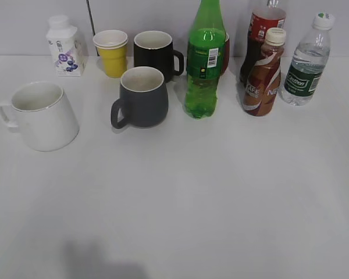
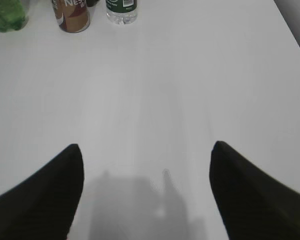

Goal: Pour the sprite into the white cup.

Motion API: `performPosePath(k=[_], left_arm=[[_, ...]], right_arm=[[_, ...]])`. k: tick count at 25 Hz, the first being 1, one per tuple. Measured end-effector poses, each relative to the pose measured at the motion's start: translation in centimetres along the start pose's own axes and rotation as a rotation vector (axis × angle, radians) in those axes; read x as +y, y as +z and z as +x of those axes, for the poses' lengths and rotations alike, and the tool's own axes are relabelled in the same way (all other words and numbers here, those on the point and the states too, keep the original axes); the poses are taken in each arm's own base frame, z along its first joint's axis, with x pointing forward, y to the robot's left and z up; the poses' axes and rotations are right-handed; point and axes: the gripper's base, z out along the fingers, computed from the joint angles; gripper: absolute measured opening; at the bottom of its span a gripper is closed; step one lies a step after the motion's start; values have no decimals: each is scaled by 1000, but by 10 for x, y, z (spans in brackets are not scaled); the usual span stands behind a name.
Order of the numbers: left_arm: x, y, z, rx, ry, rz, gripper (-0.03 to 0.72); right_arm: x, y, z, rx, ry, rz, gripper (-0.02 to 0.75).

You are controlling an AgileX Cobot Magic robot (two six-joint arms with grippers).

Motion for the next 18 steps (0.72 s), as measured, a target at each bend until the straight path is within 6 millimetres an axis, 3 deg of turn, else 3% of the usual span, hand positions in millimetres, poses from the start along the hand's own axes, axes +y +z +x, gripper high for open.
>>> performPosePath(k=[18], left_arm=[[0,0,0,0,0,0,435]], right_arm=[[0,0,0,0,0,0,587]])
